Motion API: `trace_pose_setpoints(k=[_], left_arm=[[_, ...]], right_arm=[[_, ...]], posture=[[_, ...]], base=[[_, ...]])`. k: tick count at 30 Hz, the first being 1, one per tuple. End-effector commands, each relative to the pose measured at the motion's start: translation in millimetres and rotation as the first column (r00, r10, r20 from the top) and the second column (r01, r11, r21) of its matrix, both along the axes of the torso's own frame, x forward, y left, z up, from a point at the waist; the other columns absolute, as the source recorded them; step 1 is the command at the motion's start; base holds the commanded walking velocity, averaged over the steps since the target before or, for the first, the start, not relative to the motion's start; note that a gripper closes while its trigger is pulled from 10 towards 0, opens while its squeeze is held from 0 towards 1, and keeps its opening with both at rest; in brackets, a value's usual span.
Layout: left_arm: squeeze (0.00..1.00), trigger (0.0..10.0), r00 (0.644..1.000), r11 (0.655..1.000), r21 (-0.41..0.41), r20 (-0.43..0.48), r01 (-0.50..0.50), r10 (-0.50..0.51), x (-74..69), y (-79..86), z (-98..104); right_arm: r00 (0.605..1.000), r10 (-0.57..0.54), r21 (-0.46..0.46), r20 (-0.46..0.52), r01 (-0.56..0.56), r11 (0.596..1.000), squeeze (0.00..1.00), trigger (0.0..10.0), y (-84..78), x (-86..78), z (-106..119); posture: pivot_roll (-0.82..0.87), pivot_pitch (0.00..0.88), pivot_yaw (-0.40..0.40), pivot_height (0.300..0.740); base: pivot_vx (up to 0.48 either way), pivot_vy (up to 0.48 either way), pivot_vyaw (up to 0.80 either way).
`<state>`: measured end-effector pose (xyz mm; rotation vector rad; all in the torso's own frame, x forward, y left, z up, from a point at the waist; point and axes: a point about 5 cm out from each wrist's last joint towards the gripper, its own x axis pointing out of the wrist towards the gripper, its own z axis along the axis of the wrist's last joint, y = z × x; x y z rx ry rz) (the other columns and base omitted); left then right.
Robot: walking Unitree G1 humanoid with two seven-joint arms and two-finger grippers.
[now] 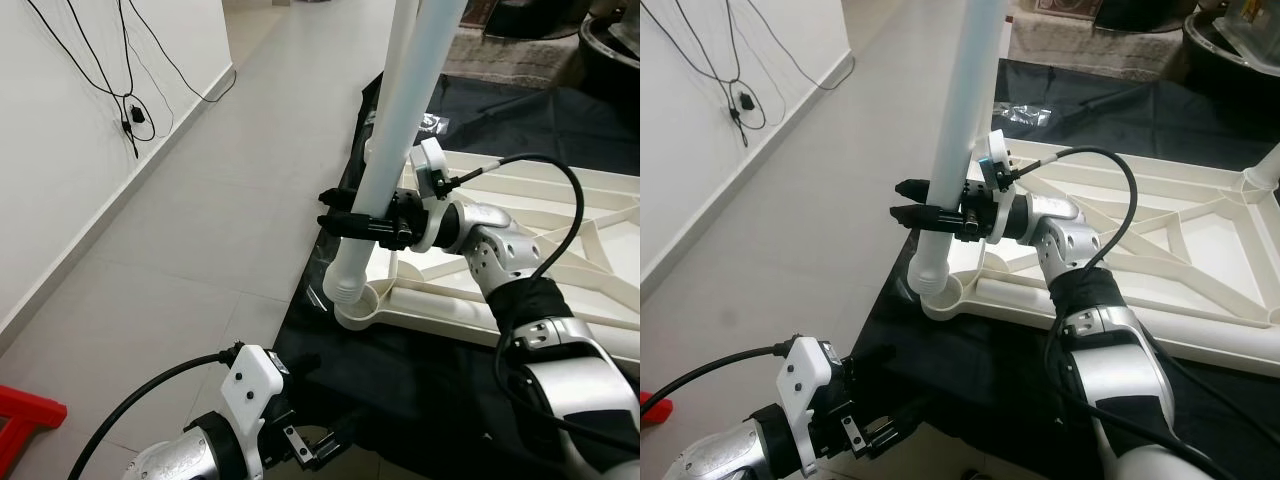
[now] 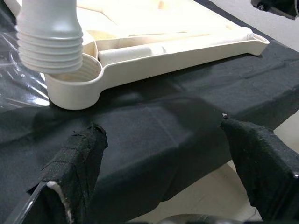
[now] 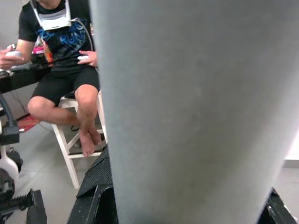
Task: Building children table
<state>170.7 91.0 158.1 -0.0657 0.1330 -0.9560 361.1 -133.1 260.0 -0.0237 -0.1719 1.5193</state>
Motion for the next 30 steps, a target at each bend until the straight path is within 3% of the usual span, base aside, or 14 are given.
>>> trace_pose_setpoints(k=[1,17,30], left_arm=[[0.0,10.0,1.0,1.0,-0.001,-0.017,0.01,-0.01,-4.4,-1.7,-1],[0.0,10.0,0.999,1.0,0.001,-0.034,0.0,0.0,-10.4,-3.7,2],[0.0,10.0,0.999,1.0,0.006,-0.049,-0.002,0.002,-14.7,-3.2,3]], right_arm=[[1.0,0.013,-0.058,-0.014,-0.014,0.998,0.0,10.0,-2.1,-0.6,-8],[0.999,0.051,-0.157,-0.015,-0.052,0.986,0.0,10.0,-12.3,1.6,-14],[0.992,0.125,-0.167,0.002,-0.123,0.978,0.0,10.0,1.7,-2.3,-9]], posture=[[0.14,0.248,-0.04,0.74],[0.14,0.279,-0.05,0.74],[0.15,0.307,-0.04,0.74]], base=[[0.0,0.0,0.0],[0.0,0.0,0.0],[0.0,0.0,0.0]])
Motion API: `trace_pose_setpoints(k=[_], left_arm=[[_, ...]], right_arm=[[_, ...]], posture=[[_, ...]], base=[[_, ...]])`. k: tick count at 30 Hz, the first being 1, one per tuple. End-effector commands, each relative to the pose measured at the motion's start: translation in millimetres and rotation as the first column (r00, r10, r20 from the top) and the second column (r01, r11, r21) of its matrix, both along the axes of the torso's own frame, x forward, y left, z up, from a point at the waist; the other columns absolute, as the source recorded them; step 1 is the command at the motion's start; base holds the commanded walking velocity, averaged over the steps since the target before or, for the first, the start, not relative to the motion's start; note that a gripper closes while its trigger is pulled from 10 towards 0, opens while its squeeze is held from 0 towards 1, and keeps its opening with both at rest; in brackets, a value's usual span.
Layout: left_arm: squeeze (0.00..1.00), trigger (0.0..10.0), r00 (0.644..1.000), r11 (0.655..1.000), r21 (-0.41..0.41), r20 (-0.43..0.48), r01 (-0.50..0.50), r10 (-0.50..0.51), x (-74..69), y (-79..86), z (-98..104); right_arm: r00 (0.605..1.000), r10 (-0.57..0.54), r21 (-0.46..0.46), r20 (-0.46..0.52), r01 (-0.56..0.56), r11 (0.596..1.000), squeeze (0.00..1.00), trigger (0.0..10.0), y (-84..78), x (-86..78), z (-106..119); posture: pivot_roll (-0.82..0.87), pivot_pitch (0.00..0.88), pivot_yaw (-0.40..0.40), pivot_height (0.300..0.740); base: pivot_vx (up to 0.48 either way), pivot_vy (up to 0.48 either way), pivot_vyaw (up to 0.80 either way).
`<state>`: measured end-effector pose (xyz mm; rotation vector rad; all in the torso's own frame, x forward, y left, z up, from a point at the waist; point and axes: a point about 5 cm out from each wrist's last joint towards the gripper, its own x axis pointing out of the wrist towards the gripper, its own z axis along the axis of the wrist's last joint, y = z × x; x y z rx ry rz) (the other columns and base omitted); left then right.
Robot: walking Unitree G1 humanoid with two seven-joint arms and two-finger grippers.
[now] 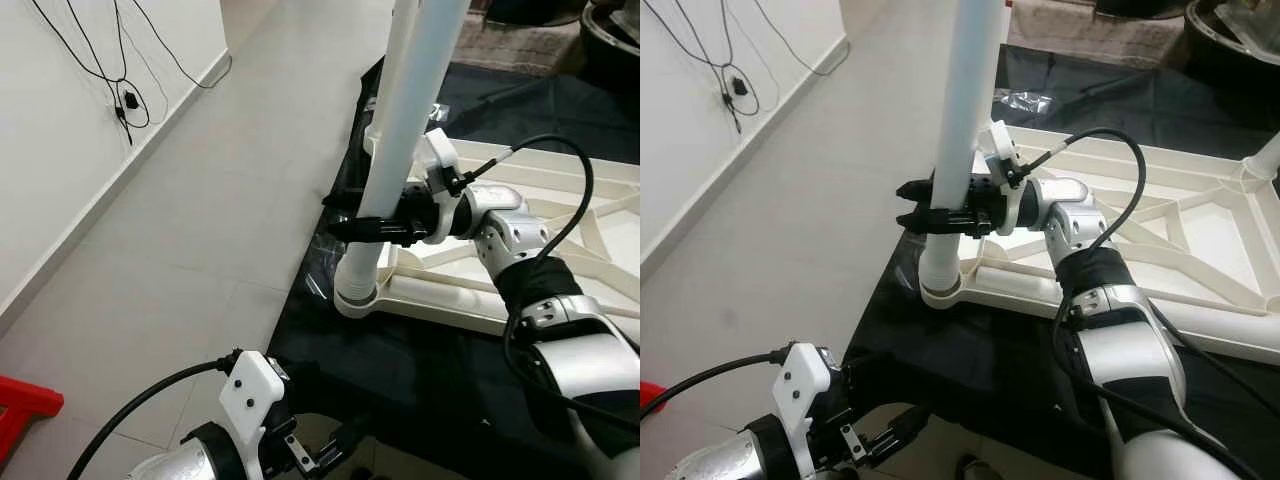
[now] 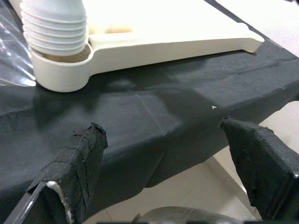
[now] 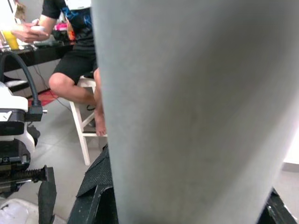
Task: Building children table
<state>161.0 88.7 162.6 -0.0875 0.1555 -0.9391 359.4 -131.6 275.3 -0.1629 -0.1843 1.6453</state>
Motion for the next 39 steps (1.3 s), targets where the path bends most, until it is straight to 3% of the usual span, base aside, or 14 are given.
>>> trace_pose_setpoints(k=[1,8,19,39], left_arm=[[0.0,10.0,1.0,1.0,0.013,-0.02,0.015,-0.015,-5.1,-0.9,-1],[0.0,10.0,0.999,1.0,0.024,-0.035,0.012,-0.011,-7.2,1.9,-3],[0.0,10.0,0.999,1.0,0.029,-0.039,0.01,-0.008,-5.7,3.4,-4],[0.0,10.0,0.999,0.999,0.037,-0.041,0.005,-0.004,-3.7,4.3,-6]], right_arm=[[0.997,-0.005,-0.081,-0.08,-0.001,0.997,0.0,10.0,0.2,-0.5,-24],[0.999,0.011,0.004,-0.039,-0.011,1.0,0.0,10.0,0.5,0.3,-1],[0.999,0.027,0.071,-0.027,-0.025,0.997,0.0,10.0,-4.9,-1.4,14],[0.99,0.123,0.015,-0.062,-0.122,0.992,0.0,10.0,-1.0,-17.3,5]], posture=[[0.15,0.307,-0.04,0.74],[0.15,0.312,-0.029,0.74],[0.15,0.307,-0.023,0.74],[0.15,0.283,-0.024,0.74]], base=[[0.0,0.0,0.0],[0.0,0.0,0.0],[0.0,0.0,0.0],[0.0,0.0,0.0]])
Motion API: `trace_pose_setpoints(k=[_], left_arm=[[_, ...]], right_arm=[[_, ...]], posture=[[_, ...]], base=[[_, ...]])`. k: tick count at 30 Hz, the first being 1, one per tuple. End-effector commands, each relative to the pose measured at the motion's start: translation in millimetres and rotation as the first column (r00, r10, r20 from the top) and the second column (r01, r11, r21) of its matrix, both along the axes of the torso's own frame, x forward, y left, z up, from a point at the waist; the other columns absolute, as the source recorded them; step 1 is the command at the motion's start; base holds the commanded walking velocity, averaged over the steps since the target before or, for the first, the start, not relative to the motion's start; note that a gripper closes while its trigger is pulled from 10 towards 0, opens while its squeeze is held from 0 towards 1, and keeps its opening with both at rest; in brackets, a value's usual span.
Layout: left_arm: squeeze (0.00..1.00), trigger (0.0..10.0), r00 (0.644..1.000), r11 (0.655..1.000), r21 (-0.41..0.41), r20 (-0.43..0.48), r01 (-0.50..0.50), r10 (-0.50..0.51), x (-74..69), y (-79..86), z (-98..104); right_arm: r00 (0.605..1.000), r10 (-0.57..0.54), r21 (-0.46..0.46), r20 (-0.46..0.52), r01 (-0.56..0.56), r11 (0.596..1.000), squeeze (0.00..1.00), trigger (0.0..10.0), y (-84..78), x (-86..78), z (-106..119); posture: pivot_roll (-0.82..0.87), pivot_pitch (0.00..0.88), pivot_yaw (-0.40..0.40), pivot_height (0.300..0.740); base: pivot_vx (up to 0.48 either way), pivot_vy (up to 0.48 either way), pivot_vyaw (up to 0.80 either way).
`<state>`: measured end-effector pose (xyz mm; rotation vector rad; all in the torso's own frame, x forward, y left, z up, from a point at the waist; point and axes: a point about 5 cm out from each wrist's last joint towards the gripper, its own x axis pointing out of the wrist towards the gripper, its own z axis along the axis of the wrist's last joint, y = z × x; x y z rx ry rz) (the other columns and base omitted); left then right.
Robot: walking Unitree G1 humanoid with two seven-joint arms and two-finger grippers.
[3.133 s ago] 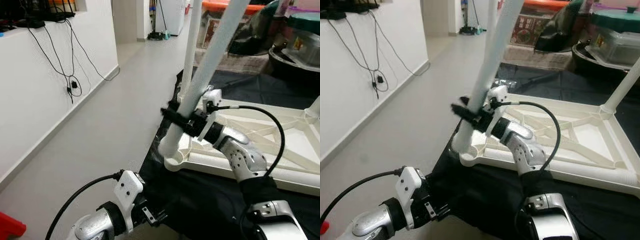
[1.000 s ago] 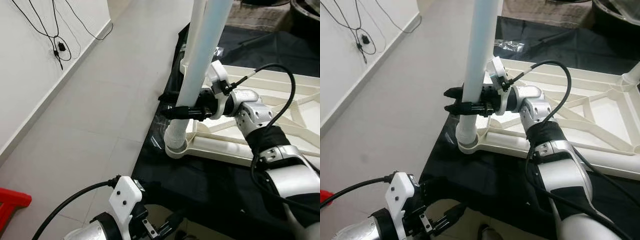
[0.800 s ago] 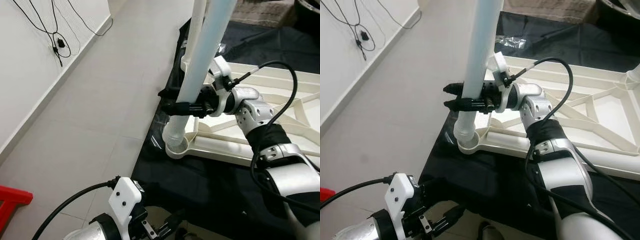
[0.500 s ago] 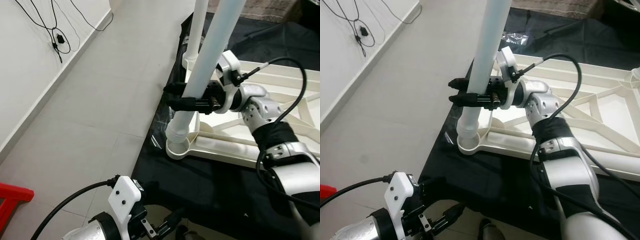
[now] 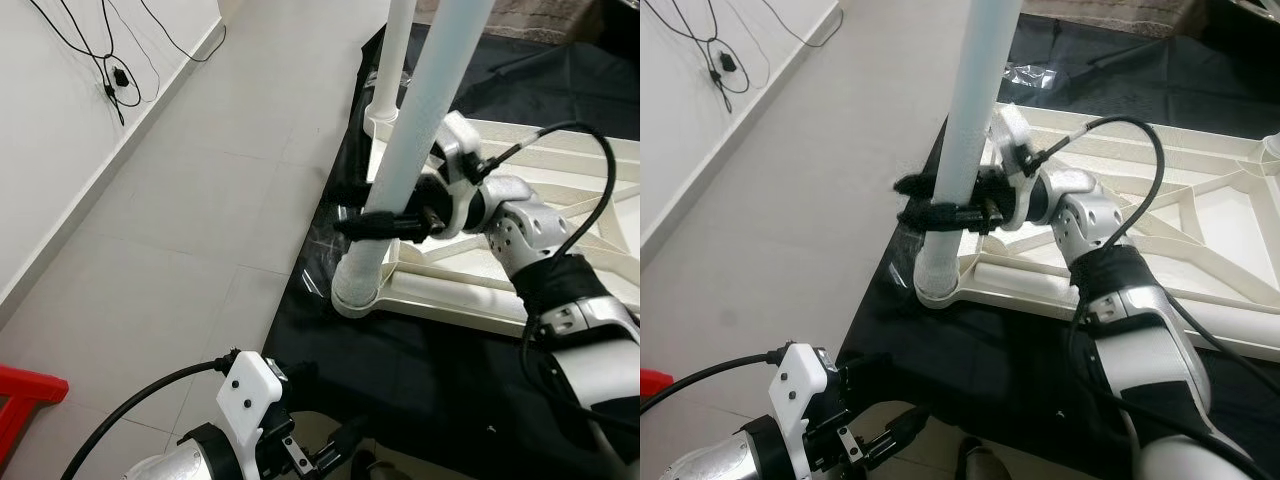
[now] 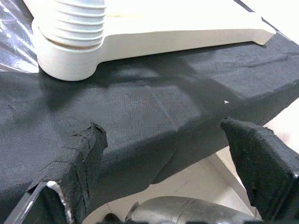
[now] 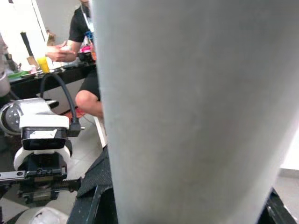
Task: Building children table
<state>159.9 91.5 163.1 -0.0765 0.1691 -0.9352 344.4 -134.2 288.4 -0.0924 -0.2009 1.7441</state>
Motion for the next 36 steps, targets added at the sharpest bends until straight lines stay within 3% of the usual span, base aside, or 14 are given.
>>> trace_pose_setpoints(k=[1,13,36], left_arm=[[0.0,10.0,0.999,1.0,0.021,-0.034,0.007,-0.006,-2.6,1.5,-7],[0.0,10.0,0.999,1.0,0.022,-0.032,0.011,-0.011,-3.8,0.4,-7],[0.0,10.0,1.0,1.0,0.017,-0.029,0.012,-0.012,-3.6,-1.9,-6]], right_arm=[[1.0,0.021,-0.031,-0.024,-0.022,0.999,0.0,10.0,1.7,-2.3,-8],[1.0,-0.031,-0.127,0.001,0.031,0.991,0.0,10.0,-0.4,3.8,-24],[0.997,-0.057,-0.17,0.045,0.064,0.983,0.0,10.0,3.1,10.9,-28]], posture=[[0.15,0.283,-0.024,0.74],[0.15,0.272,-0.025,0.74],[0.15,0.279,-0.038,0.74]], base=[[0.0,0.0,0.0],[0.0,0.0,0.0],[0.0,0.0,0.0]])
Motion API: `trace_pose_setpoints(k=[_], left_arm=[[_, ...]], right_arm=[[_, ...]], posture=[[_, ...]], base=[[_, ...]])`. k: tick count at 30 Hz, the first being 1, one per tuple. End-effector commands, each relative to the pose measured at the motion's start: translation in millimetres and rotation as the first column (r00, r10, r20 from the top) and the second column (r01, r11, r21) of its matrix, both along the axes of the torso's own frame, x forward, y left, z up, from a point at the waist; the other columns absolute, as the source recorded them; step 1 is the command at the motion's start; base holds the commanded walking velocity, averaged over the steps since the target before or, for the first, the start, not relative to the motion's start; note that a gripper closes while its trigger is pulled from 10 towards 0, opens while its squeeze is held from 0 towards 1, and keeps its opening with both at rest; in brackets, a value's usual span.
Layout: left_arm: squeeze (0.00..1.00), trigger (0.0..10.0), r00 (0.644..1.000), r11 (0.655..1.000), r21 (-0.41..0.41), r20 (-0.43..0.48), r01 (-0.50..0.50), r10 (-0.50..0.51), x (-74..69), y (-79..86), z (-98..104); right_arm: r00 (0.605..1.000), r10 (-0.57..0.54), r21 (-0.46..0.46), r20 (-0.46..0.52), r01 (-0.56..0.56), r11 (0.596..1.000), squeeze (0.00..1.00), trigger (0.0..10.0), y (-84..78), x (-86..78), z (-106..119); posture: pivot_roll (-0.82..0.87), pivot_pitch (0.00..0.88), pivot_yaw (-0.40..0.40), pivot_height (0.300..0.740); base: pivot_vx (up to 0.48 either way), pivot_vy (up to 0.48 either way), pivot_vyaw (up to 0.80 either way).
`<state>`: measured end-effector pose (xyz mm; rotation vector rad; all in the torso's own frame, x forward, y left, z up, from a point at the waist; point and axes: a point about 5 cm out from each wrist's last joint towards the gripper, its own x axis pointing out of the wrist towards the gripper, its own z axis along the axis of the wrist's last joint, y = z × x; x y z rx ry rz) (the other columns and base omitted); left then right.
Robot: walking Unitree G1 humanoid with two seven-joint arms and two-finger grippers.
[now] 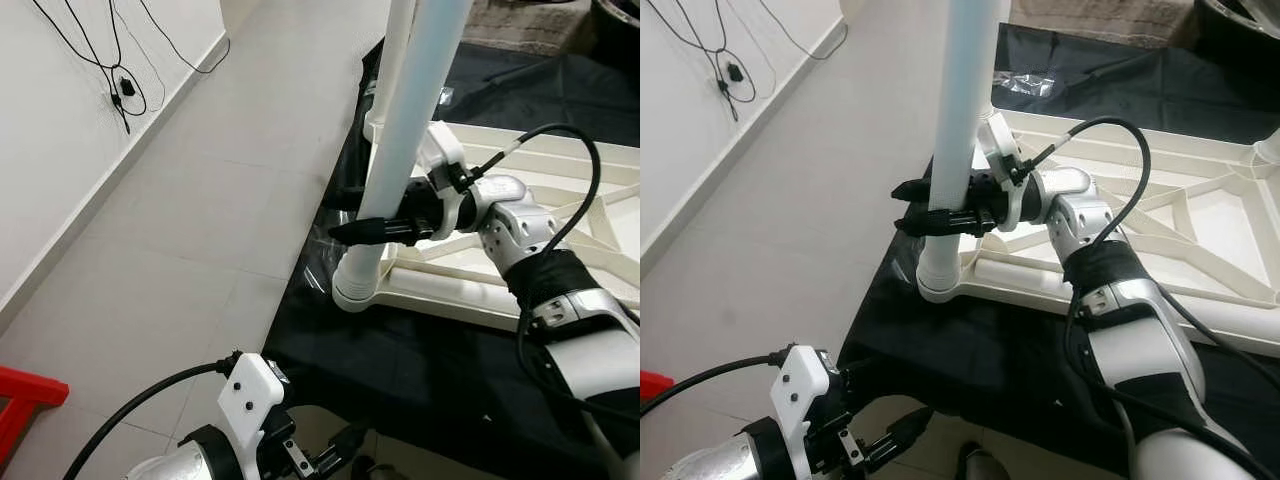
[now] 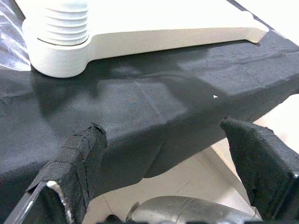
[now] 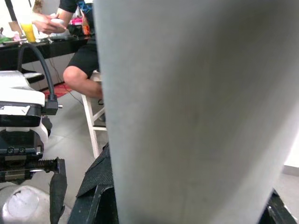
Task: Building children table
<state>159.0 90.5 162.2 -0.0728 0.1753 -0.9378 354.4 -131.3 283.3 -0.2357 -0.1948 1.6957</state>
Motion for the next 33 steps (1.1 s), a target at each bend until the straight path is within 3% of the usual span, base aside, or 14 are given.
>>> trace_pose_setpoints(k=[1,12,21,24,27,30,33], left_arm=[[0.0,10.0,1.0,1.0,0.013,-0.025,0.006,-0.006,-2.8,-0.7,-5],[0.0,10.0,1.0,1.0,0.013,-0.026,0.002,-0.002,-2.6,-0.4,-6],[0.0,10.0,1.0,1.0,0.014,-0.026,-0.001,0.001,-1.6,0.0,-6],[0.0,10.0,1.0,1.0,0.014,-0.024,-0.003,0.004,-0.7,0.3,-6],[0.0,10.0,1.0,1.0,0.015,-0.023,-0.004,0.005,-0.6,0.4,-6],[0.0,10.0,1.0,1.0,0.014,-0.023,-0.005,0.005,0.3,0.6,-6],[0.0,10.0,1.0,1.0,0.014,-0.023,-0.005,0.005,0.5,0.7,-7]], right_arm=[[0.999,-0.01,-0.097,-0.049,0.005,0.995,0.0,10.0,2.2,0.7,-24],[0.999,-0.03,-0.127,-0.029,0.026,0.992,0.0,10.0,4.8,2.7,-32],[0.983,-0.175,-0.093,-0.057,0.169,0.981,0.0,10.0,3.3,9.1,-44],[0.952,-0.296,-0.056,-0.083,0.292,0.955,0.0,10.0,2.1,14.9,-49],[0.935,-0.339,-0.041,-0.098,0.337,0.941,0.0,10.0,1.4,17.5,-50],[0.888,-0.443,-0.007,-0.124,0.446,0.895,0.0,10.0,0.3,23.9,-52],[0.867,-0.48,0.014,-0.136,0.486,0.874,0.0,10.0,1.0,26.0,-53]], posture=[[0.15,0.282,-0.037,0.74],[0.14,0.285,-0.034,0.74],[0.14,0.284,-0.031,0.74],[0.14,0.284,-0.032,0.74],[0.14,0.284,-0.032,0.74],[0.13,0.282,-0.027,0.74],[0.13,0.28,-0.028,0.74]], base=[[0.0,0.0,0.0],[0.0,0.0,0.0],[0.0,0.0,0.0],[0.0,0.0,0.0],[0.0,0.0,0.0],[0.0,0.0,0.0],[0.0,0.0,0.0]])
